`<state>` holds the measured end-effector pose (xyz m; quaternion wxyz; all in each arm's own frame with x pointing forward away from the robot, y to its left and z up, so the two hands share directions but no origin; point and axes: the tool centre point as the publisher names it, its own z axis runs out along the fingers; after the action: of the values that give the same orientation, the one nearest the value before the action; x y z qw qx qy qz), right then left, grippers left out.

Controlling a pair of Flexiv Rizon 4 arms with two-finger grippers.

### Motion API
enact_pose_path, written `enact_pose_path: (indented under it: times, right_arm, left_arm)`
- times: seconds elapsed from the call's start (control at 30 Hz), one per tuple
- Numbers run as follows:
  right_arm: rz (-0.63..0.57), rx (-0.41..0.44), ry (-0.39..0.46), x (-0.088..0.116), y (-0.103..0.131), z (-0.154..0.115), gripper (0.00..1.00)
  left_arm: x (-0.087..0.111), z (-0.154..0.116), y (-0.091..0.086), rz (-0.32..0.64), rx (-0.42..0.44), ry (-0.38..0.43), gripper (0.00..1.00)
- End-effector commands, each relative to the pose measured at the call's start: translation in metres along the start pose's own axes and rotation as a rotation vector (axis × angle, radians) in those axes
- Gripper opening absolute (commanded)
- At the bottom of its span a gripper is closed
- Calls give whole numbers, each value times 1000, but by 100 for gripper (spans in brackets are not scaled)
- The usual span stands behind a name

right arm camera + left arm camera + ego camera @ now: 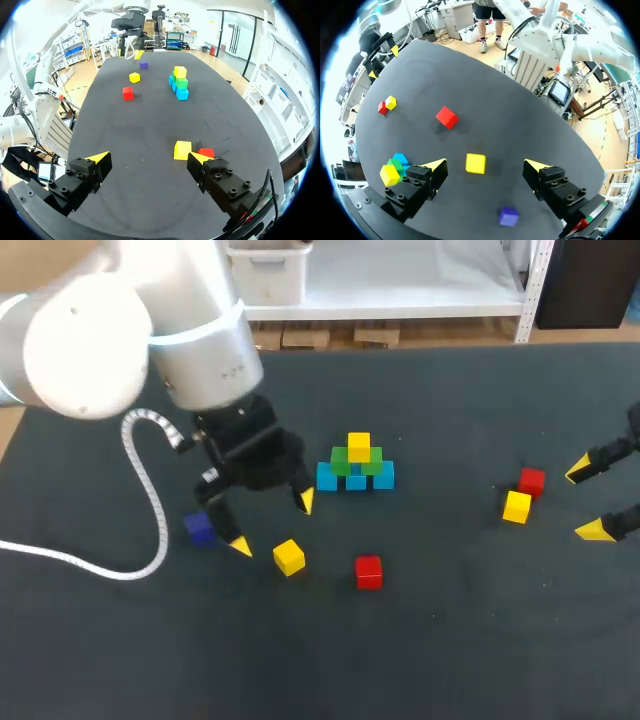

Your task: Place the blue cubes, place green cubes on the blue cubes, place the yellow cubes on the green cubes, then place the red cubes on the yellow cubes, and place purple cube on the red cubes.

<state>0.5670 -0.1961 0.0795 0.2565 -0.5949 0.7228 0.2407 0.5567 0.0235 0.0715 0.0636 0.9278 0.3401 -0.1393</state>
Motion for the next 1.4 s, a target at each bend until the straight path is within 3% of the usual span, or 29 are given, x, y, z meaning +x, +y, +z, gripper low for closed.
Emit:
enact_pose_path:
  times: [0.03, 0.53, 1.0, 1.03, 1.07, 1.13, 1.3, 1.33, 1.37, 1.4]
  right_arm:
    - [-1, 0, -3, 0, 0, 0, 100]
    - [-1, 0, -3, 0, 0, 0, 100]
    - [-1, 0, -3, 0, 0, 0, 100]
    - [-1, 0, -3, 0, 0, 0, 100]
    - [-1, 0, -3, 0, 0, 0, 100]
    - [-1, 0, -3, 0, 0, 0, 100]
    - [-1, 0, -3, 0, 0, 0, 100]
    - [-1, 0, -3, 0, 0, 0, 100]
    - [-1, 0, -3, 0, 0, 0, 100]
    - [-1, 0, -3, 0, 0, 0, 100]
  left_arm:
    - [-1, 18, 6, -2, -5, 14, 100]
    - [19, 51, 7, -66, -1, 23, 100]
    - [24, 63, 16, -67, 10, 18, 99]
    - [24, 64, 16, -67, 10, 17, 90]
    - [25, 64, 17, -68, 9, 17, 49]
    - [27, 64, 18, -69, 9, 20, 38]
    - [32, 68, 15, -73, 19, 26, 27]
    - [33, 69, 14, -75, 20, 27, 21]
    - [33, 69, 13, -76, 22, 27, 8]
    - [34, 70, 12, -78, 24, 28, 4]
